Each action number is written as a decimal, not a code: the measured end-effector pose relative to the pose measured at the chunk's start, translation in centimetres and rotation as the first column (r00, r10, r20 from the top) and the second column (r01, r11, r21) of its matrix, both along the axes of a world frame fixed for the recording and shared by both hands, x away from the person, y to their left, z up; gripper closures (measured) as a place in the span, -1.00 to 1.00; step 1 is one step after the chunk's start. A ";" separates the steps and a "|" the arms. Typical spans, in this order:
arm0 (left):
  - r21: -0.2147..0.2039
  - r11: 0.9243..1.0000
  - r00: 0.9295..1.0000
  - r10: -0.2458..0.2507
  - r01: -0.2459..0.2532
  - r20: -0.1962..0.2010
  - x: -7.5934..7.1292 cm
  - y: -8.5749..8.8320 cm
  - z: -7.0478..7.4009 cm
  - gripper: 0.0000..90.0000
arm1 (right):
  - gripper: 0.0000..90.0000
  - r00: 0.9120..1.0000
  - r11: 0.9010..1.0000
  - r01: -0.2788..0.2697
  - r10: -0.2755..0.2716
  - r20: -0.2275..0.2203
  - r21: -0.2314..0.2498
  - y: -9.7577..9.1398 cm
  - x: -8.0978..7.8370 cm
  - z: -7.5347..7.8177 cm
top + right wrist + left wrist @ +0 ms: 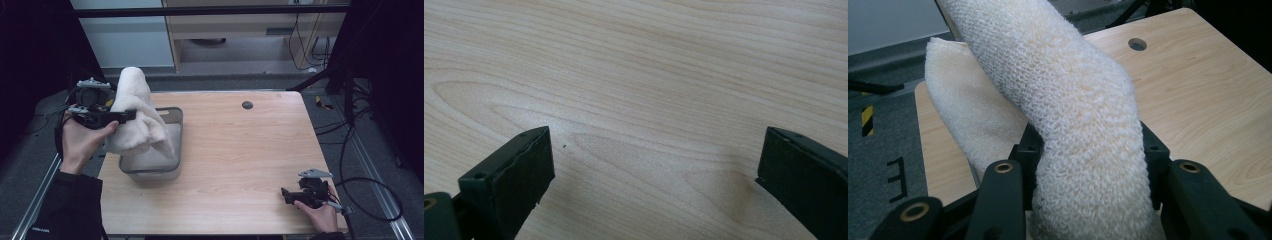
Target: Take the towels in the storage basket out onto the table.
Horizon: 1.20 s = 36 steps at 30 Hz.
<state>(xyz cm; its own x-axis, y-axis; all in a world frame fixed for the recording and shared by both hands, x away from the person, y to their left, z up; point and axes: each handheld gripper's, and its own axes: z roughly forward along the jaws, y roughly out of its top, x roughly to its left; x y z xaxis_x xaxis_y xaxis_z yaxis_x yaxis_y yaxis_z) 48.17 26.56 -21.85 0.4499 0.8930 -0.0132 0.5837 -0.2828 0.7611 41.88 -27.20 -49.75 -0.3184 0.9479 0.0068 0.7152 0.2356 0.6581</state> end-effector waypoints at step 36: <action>-0.015 0.988 0.987 -0.155 0.156 0.040 -1.9 -5.1 2.4 0.29 | -0.96 1.000 1.000 -0.001 0.001 0.008 -0.008 0.0 -0.1 0.0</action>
